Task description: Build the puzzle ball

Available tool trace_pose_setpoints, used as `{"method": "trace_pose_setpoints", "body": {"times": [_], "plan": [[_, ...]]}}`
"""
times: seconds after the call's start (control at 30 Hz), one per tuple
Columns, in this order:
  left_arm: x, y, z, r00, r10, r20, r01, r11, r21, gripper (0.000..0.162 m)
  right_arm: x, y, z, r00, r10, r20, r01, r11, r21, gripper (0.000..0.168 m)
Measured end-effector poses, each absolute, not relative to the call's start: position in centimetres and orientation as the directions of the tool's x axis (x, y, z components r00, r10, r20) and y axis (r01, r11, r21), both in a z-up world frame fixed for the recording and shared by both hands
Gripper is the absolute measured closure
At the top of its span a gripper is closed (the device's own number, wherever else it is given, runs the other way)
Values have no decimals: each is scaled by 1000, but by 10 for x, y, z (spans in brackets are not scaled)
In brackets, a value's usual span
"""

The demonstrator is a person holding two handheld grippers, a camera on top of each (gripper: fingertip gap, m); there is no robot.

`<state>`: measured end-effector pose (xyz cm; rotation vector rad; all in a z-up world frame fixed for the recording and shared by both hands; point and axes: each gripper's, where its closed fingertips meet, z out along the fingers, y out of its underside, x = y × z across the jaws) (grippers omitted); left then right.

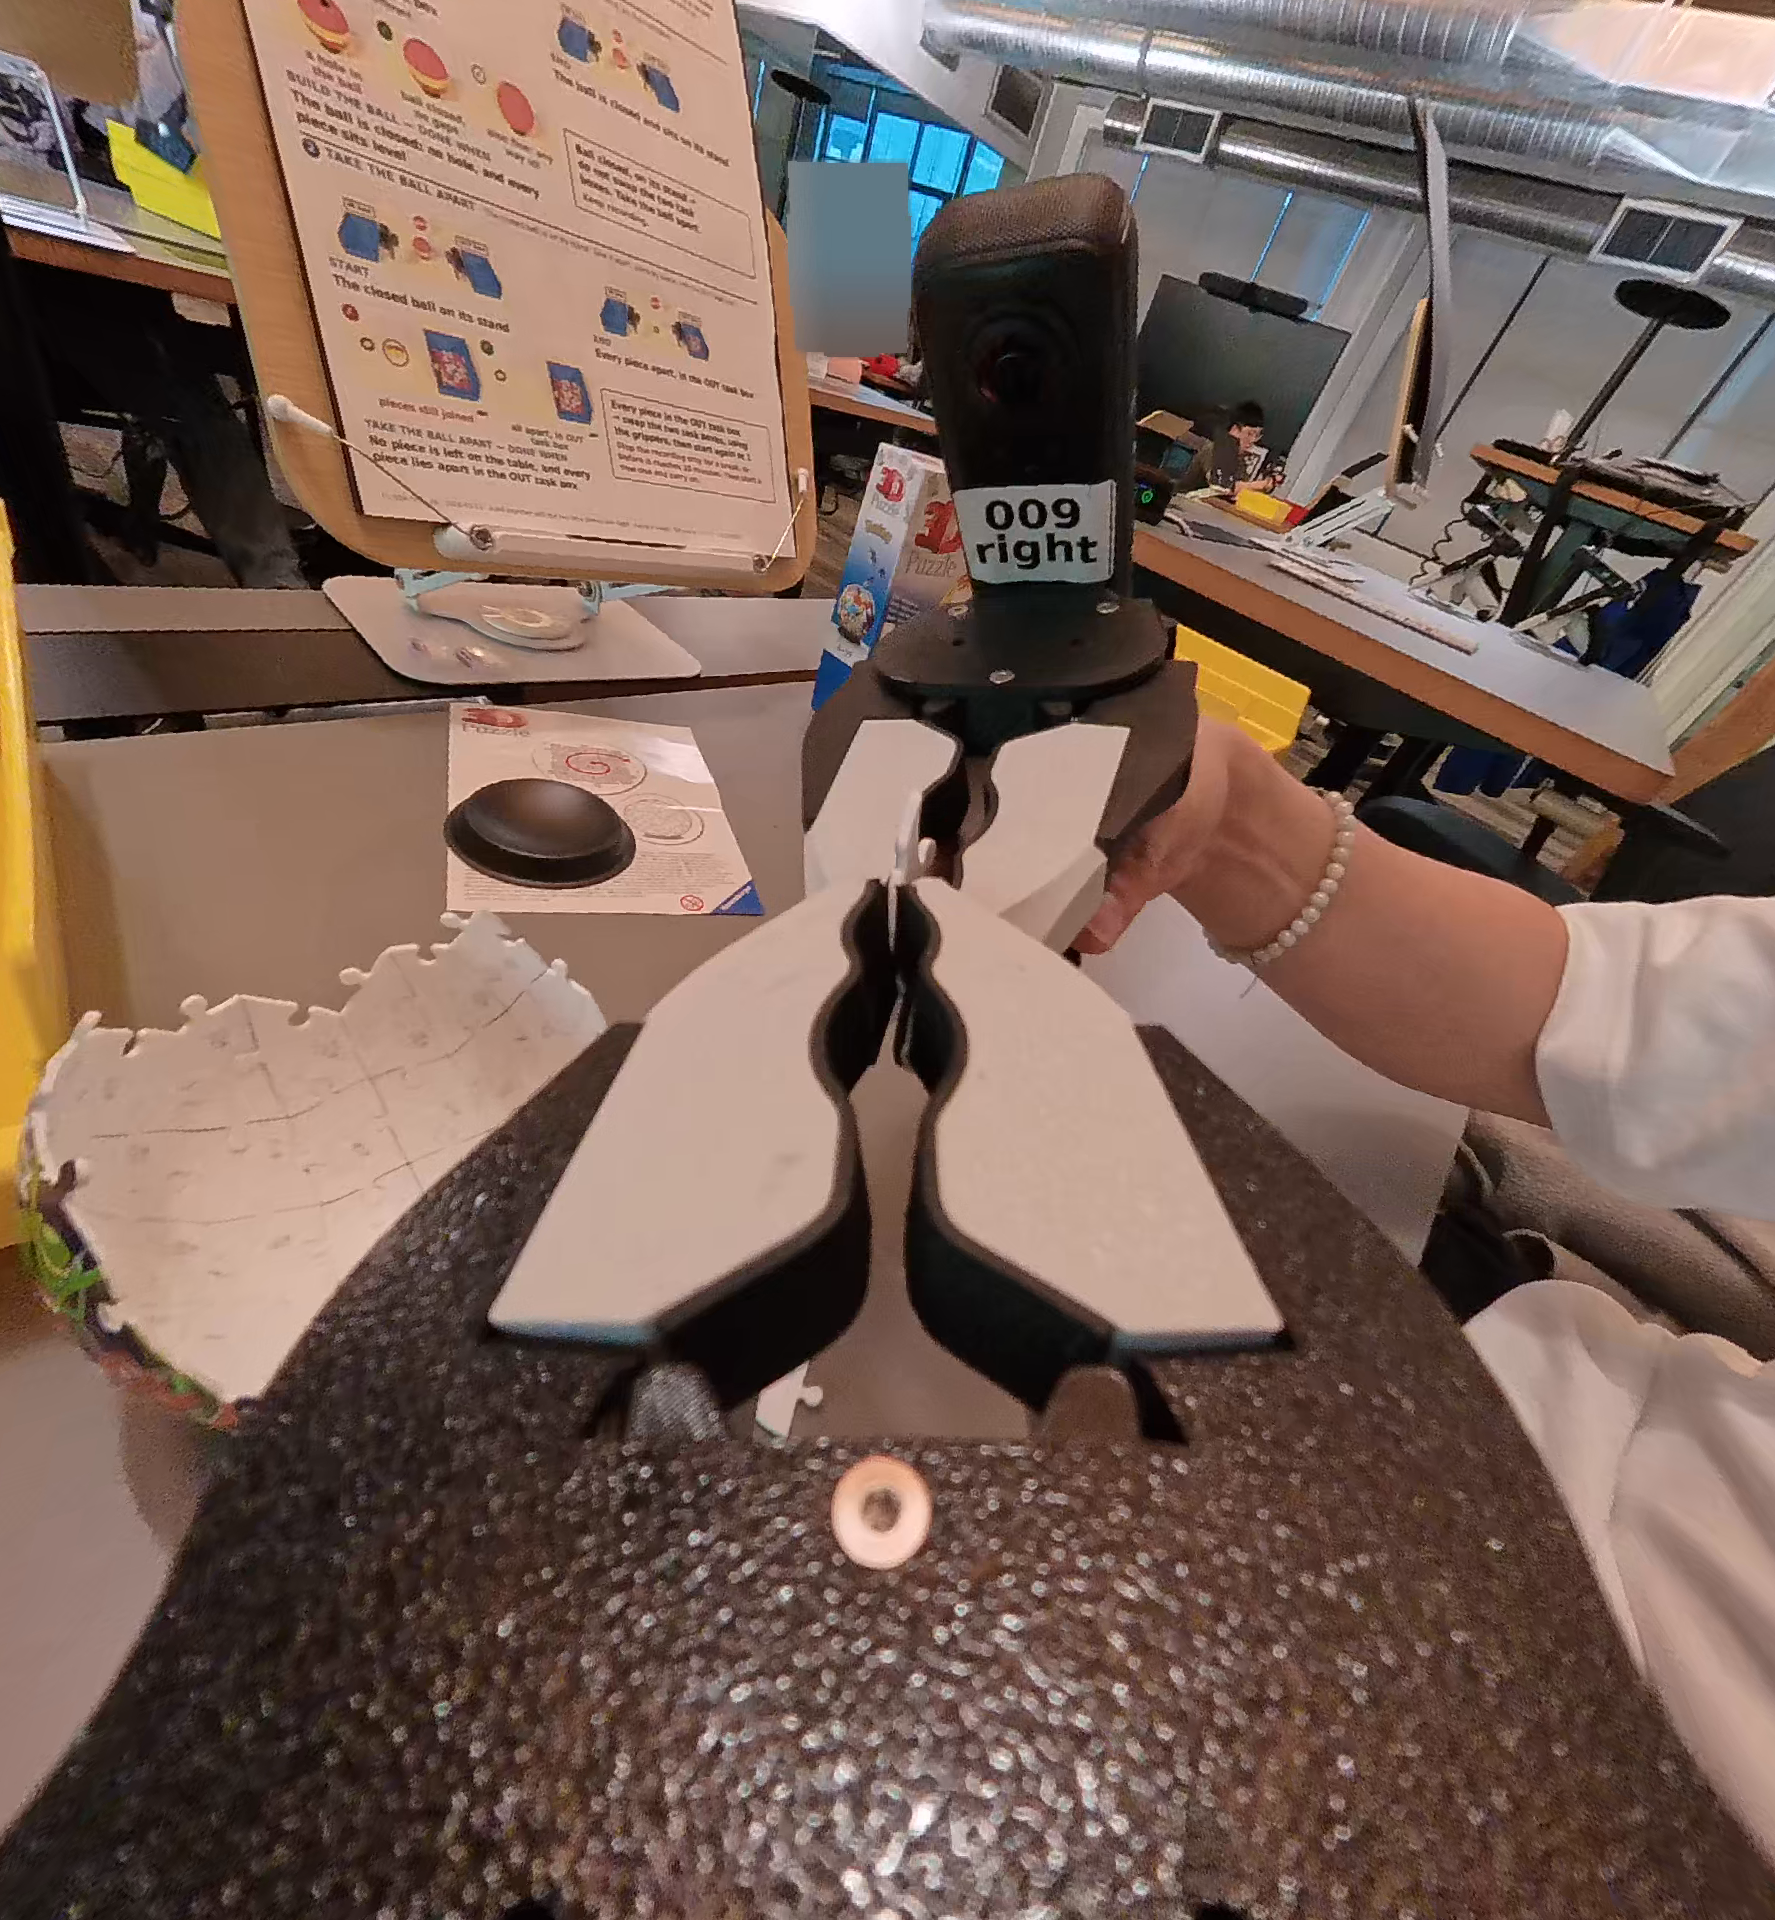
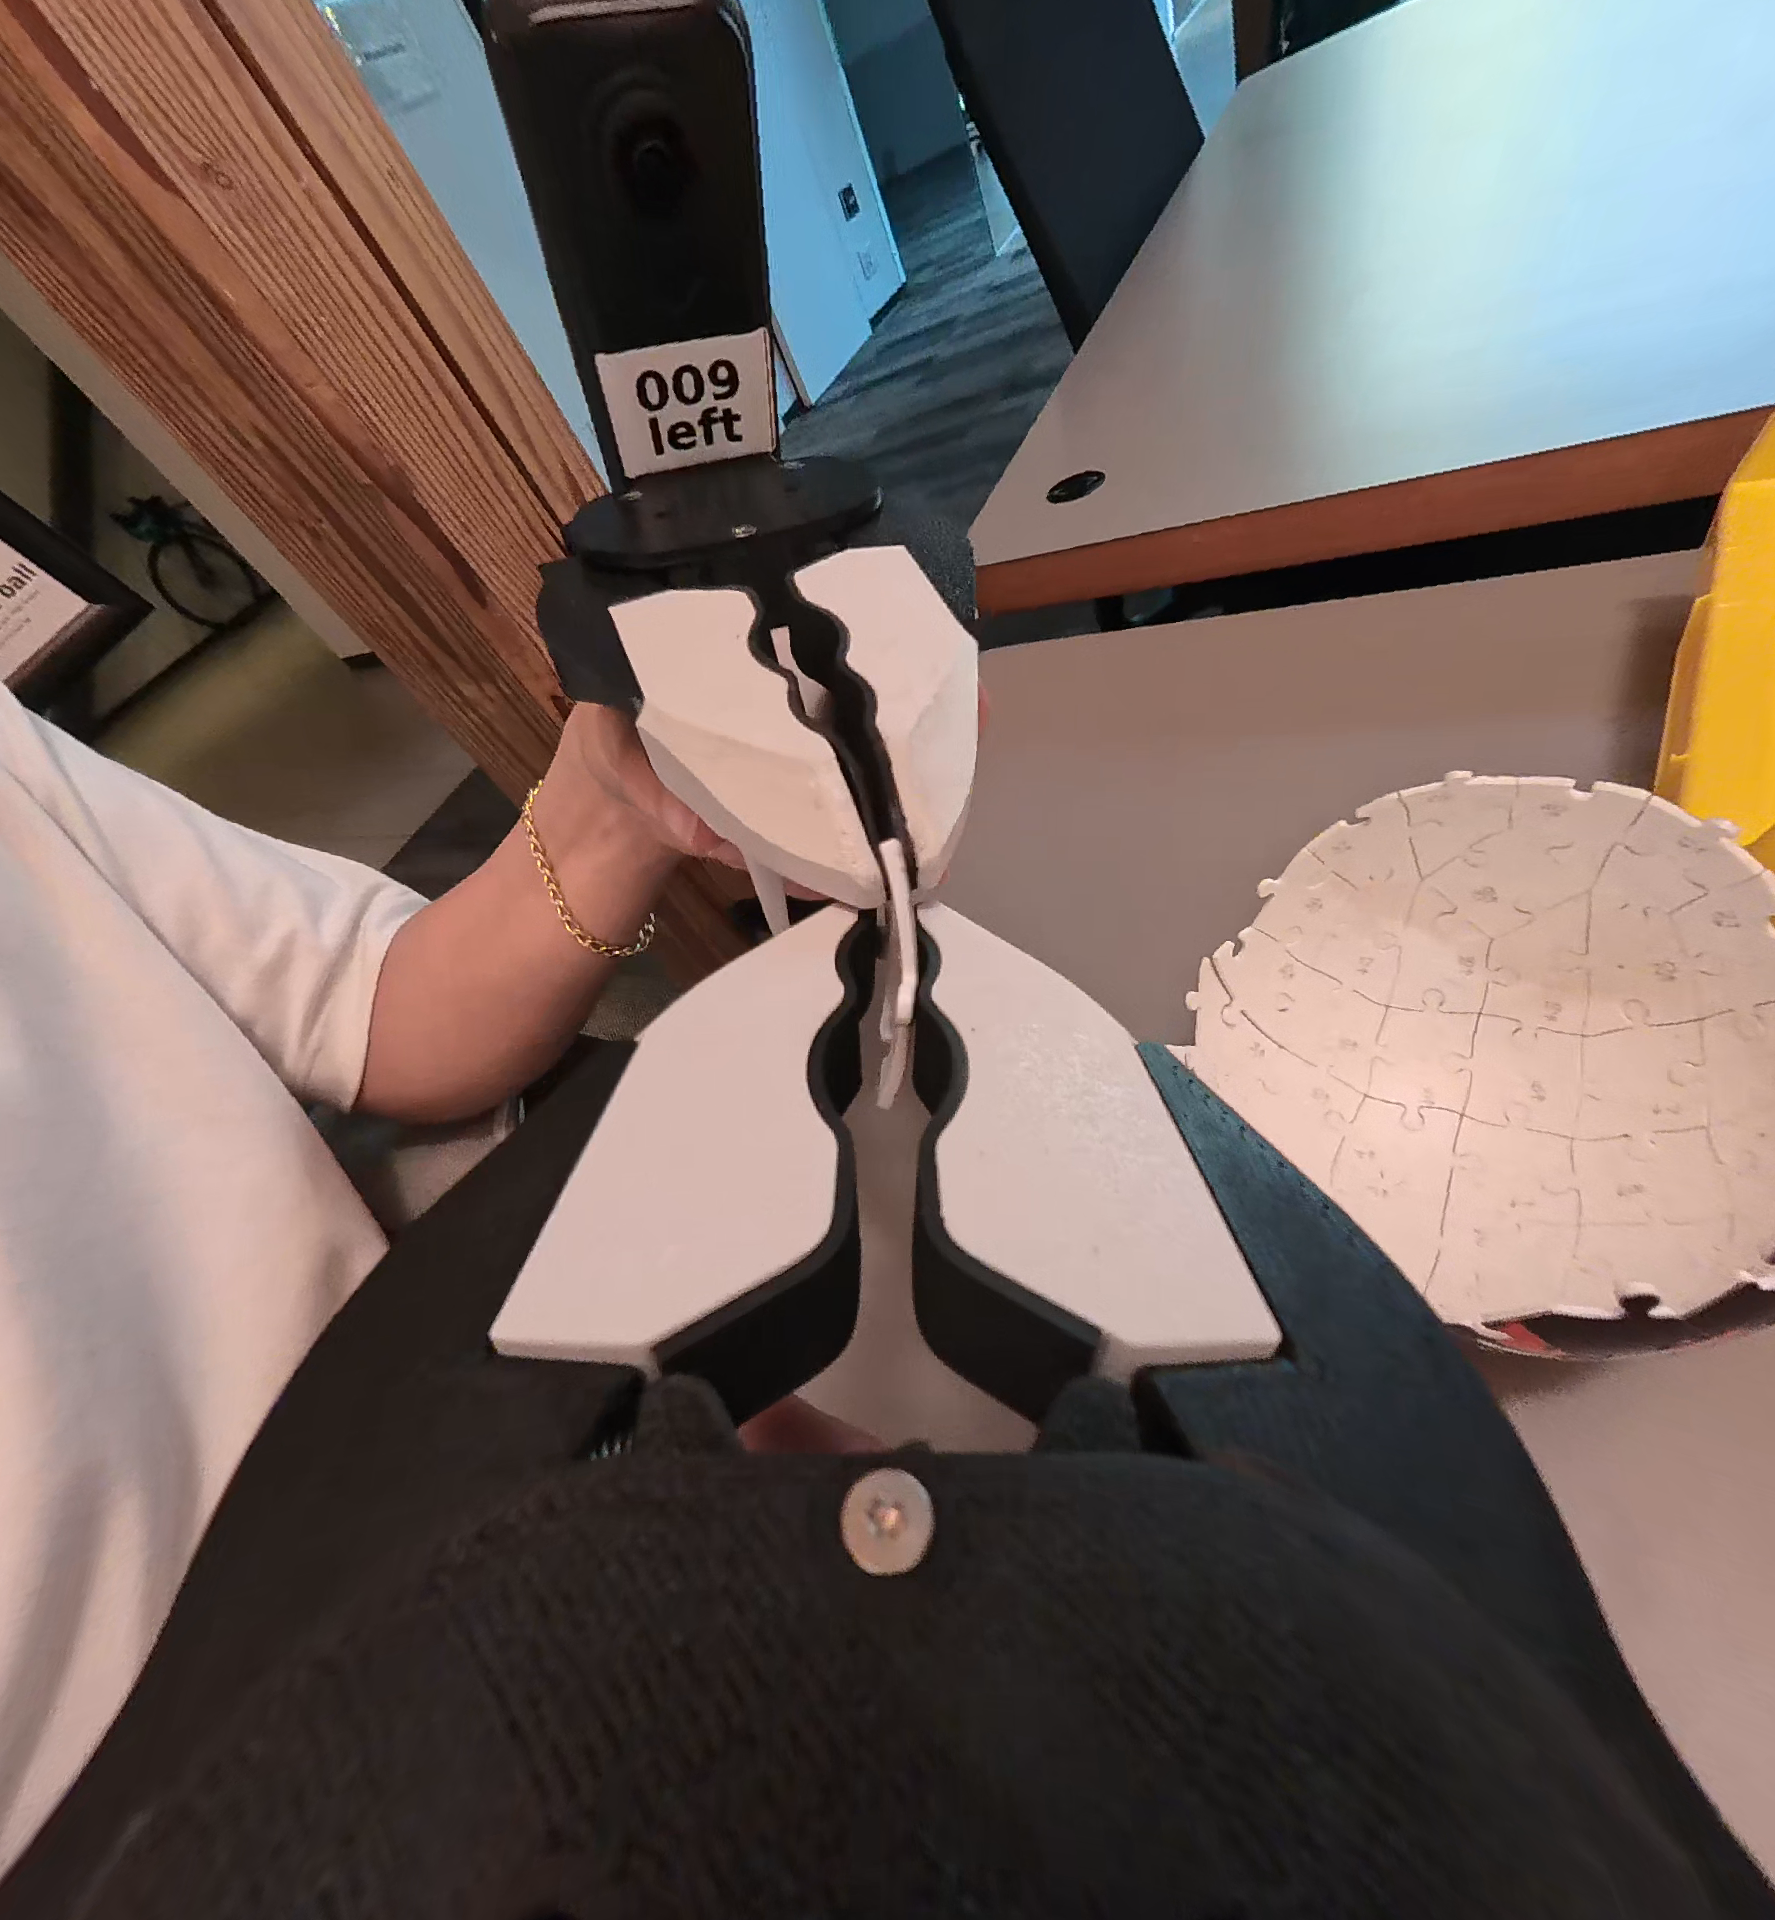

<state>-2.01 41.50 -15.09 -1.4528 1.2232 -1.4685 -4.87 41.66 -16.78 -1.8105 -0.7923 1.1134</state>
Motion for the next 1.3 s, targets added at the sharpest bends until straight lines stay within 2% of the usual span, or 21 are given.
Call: {"method": "trace_pose_setpoints", "body": {"times": [0.23,0.33,0.47,0.57,0.63,0.7,0.83,0.9,1.0,1.13,1.3], "plan": [[-22,416,-154,-97,-951,294,-133,-280,-951,161,-49,416,-171,405,848,-341,144,-427,-893,161],[-23,415,-156,-101,-955,280,-152,-263,-953,160,-47,416,-177,416,862,-289,227,-406,-885,166],[-25,421,-149,-83,-953,290,-98,-281,-955,160,-50,423,-171,410,857,-312,202,-419,-885,166],[-33,440,-141,12,-957,291,-16,-291,-956,159,-38,436,-175,457,842,-288,239,-428,-872,166],[-45,462,-138,111,-938,330,49,-326,-944,151,-18,455,-184,537,816,-213,312,-427,-849,166],[-56,488,-147,243,-895,375,68,-370,-927,132,5,479,-193,617,781,-92,403,-414,-816,166],[-67,524,-188,469,-794,388,2,-438,-899,103,20,514,-208,586,801,125,613,-337,-714,166],[-65,530,-207,510,-767,389,-40,-473,-880,97,15,527,-217,537,832,139,670,-320,-670,166],[-56,533,-237,549,-731,406,-97,-538,-837,83,10,545,-226,501,861,87,677,-327,-659,166],[-44,534,-262,584,-696,417,-116,-580,-806,80,16,560,-242,475,879,44,690,-341,-639,166],[-34,534,-278,609,-679,410,-123,-592,-796,96,17,565,-250,461,887,24,680,-336,-652,166]]}}
